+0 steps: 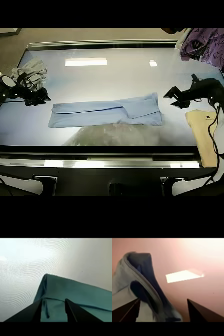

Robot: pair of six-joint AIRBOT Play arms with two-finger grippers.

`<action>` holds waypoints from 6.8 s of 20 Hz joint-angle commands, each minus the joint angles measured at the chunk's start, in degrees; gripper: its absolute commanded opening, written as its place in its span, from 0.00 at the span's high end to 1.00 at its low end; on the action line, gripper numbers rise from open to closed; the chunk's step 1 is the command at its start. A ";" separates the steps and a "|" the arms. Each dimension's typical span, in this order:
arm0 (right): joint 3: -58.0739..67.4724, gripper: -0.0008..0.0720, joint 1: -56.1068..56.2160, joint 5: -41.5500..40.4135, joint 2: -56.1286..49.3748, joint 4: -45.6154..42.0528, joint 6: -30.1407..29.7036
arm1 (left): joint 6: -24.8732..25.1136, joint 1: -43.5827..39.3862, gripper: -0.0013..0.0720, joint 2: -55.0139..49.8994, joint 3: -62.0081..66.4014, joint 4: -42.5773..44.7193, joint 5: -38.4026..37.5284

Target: Fold the clothes and pants, and hang the long-sleeved shirts on hangers.

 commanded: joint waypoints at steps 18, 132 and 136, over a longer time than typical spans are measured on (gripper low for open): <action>-0.13 0.94 5.09 -7.30 -4.87 9.33 -12.09 | 0.02 -3.32 0.96 0.20 2.51 -7.08 -2.80; 14.14 0.94 -13.62 2.16 11.10 -3.45 10.62 | -7.50 -9.31 0.96 5.18 19.52 2.10 -18.14; 14.14 0.94 -18.88 0.55 13.18 -8.55 14.47 | -7.50 -9.31 0.96 5.18 19.52 2.10 -18.51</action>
